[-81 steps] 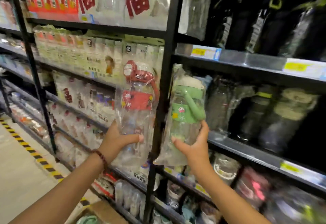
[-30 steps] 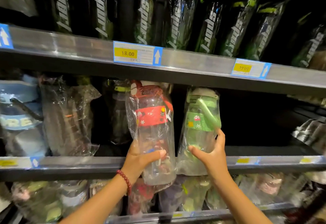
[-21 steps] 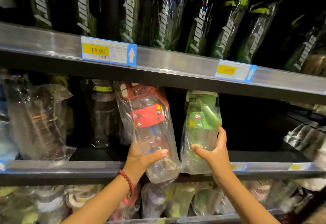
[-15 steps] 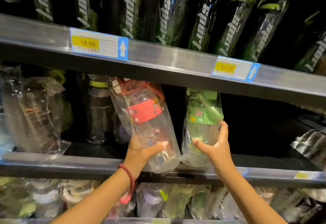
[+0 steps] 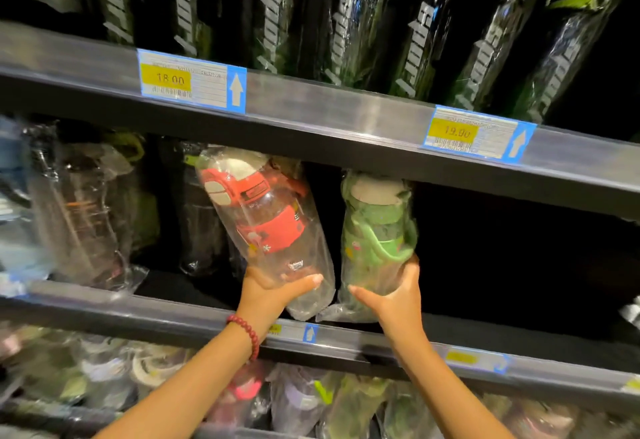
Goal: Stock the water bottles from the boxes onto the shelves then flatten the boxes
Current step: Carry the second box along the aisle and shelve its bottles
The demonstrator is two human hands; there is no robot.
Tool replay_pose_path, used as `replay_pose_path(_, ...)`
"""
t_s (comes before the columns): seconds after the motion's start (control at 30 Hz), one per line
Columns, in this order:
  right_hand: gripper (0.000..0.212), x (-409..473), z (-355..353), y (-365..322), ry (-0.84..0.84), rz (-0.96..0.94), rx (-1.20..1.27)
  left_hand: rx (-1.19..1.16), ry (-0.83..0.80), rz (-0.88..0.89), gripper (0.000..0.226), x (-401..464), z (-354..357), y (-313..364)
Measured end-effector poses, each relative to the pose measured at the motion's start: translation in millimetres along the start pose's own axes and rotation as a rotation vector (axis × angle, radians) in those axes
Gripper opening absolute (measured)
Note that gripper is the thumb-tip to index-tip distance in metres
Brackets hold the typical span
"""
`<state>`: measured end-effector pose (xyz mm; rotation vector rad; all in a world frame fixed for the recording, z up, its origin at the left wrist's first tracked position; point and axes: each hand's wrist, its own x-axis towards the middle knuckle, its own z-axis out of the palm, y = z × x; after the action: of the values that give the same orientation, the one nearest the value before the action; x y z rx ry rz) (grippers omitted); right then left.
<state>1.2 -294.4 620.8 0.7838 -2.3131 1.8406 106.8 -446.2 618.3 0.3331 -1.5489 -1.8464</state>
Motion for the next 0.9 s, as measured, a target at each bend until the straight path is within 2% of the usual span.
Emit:
replay_pose_path(0.07,0.094,-3,11,2,-0.024,0.02,0.014,0.024,-0.011,0.019,0.051,3,-8,0)
replay_pose_path(0.17,0.09,-4,21,1,-0.03,0.026,0.027,0.066,-0.039,0.048,0.08,11,-27,-5)
replay_pose_path(0.23,0.085,-3,27,-1,-0.042,0.039,0.044,0.125,-0.051,0.061,0.088,14,-41,-4)
replay_pose_path(0.3,0.082,-3,34,-3,-0.055,0.063,0.072,0.205,-0.056,0.073,0.089,15,-52,3)
replay_pose_path(0.4,0.08,-3,46,-8,-0.071,0.096,0.109,0.288,-0.045,0.091,0.075,15,-63,12)
replay_pose_path(0.47,0.078,-3,54,-11,-0.09,0.107,0.147,0.383,-0.045,0.127,0.074,18,-72,19)
replay_pose_path(0.67,0.083,-10,80,-21,-0.162,0.113,0.225,0.605,-0.078,0.147,0.102,27,-104,27)
replay_pose_path(0.8,0.097,-17,96,-25,-0.181,0.1,0.247,0.683,-0.073,0.164,0.102,32,-119,34)
replay_pose_path(0.9,0.096,-20,102,-27,-0.185,0.091,0.217,0.707,-0.047,0.143,0.108,35,-128,38)
